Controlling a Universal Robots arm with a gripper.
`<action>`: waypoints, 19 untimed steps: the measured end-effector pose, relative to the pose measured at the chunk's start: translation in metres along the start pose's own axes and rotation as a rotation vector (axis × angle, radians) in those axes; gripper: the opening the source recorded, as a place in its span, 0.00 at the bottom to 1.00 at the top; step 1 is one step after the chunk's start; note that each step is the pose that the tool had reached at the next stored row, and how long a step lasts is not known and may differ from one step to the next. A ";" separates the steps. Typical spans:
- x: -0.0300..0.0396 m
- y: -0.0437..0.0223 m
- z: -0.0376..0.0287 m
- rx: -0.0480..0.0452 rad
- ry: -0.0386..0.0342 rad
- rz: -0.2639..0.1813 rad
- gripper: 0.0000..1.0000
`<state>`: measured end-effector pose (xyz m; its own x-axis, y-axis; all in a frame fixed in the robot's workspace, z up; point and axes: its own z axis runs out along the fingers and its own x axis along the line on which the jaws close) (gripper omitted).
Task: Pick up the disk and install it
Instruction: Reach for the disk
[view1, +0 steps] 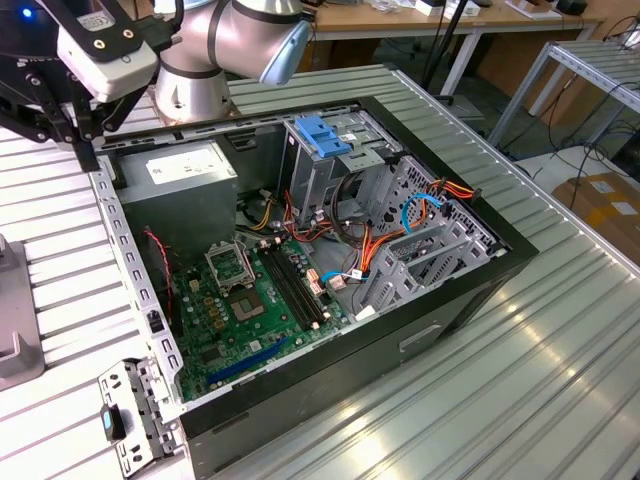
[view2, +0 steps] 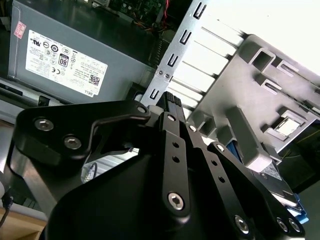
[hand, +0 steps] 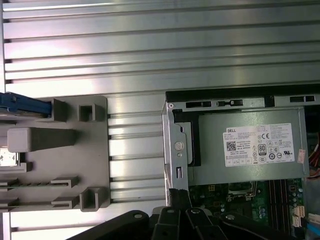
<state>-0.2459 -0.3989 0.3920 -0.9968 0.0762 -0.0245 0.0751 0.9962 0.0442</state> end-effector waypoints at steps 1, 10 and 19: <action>0.0006 -0.0001 0.0000 0.0000 0.0001 0.000 0.10; 0.0060 -0.0005 -0.0001 0.0000 0.0001 0.000 0.10; 0.0112 -0.0009 -0.0001 0.0000 0.0000 0.000 0.10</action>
<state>-0.2571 -0.3989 0.3918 -0.9968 0.0762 -0.0245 0.0751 0.9962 0.0442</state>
